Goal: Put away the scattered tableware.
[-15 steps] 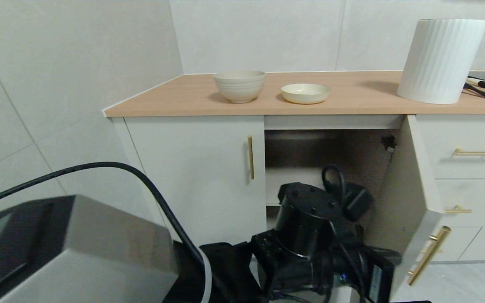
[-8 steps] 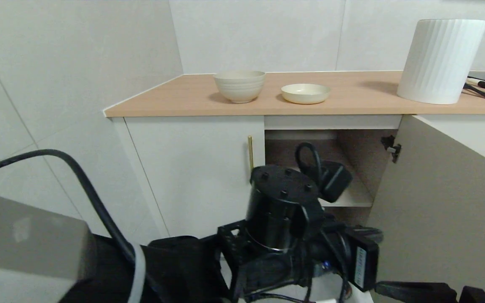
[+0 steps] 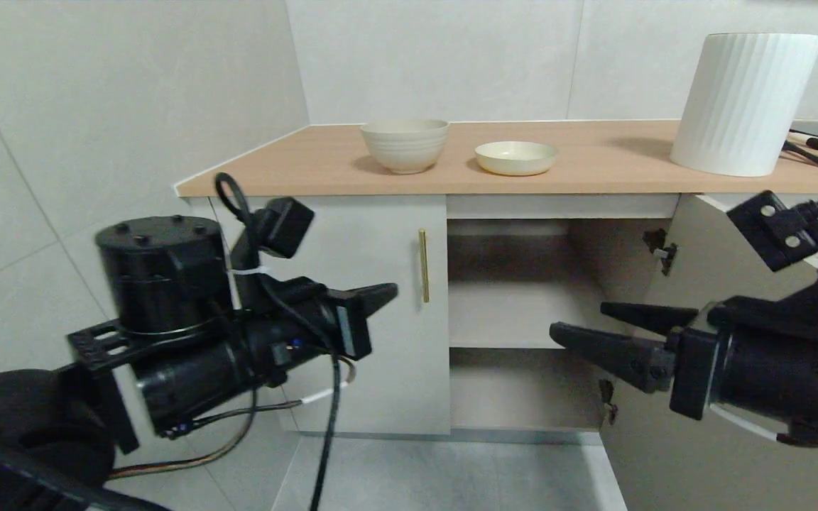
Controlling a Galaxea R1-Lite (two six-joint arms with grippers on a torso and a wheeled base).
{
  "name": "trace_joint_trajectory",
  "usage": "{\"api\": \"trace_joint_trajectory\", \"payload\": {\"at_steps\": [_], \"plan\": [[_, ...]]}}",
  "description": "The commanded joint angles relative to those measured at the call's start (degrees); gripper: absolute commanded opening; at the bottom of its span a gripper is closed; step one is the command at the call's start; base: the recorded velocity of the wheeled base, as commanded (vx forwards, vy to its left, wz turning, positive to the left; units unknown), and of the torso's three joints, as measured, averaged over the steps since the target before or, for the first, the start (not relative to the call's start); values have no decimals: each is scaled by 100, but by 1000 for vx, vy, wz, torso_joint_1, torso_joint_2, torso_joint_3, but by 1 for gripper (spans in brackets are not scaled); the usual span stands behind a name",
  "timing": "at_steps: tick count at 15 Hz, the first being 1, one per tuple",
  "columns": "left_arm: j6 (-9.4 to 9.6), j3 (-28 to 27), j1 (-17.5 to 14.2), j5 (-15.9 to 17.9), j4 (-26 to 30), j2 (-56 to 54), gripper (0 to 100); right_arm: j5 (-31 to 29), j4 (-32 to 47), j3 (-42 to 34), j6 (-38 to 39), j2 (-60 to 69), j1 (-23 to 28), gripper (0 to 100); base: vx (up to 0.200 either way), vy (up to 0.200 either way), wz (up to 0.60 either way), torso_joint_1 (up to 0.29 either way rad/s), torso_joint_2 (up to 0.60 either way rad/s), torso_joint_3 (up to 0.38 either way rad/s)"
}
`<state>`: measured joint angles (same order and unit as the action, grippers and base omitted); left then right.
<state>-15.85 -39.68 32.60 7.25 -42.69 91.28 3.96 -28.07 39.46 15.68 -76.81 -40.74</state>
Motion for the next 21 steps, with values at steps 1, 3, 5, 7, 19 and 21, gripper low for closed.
{"api": "trace_joint_trajectory", "payload": {"at_steps": [1,3,5,7,19,21], "plan": [[161,391,-816,22,173,-1025,0,-45,628,976,-320,-510,233,100,0,0,0,0,0,0],[161,391,-1071,39,525,-1271,0,-53,1058,1362,-381,-668,233,100,0,0,0,0,0,0],[161,338,-1124,145,692,-1306,0,-53,1217,1468,-355,-589,216,100,0,0,0,0,0,0],[143,285,-1133,162,648,-1271,100,-159,1428,1442,-311,-457,224,100,0,0,0,0,0,0],[135,92,-1159,162,692,-1710,100,-616,1630,1565,-47,-317,181,100,50,0,0,0,1,1],[135,92,-1177,162,692,-1693,100,-616,1621,1573,-38,-317,181,100,200,0,0,0,-7,2]]}}
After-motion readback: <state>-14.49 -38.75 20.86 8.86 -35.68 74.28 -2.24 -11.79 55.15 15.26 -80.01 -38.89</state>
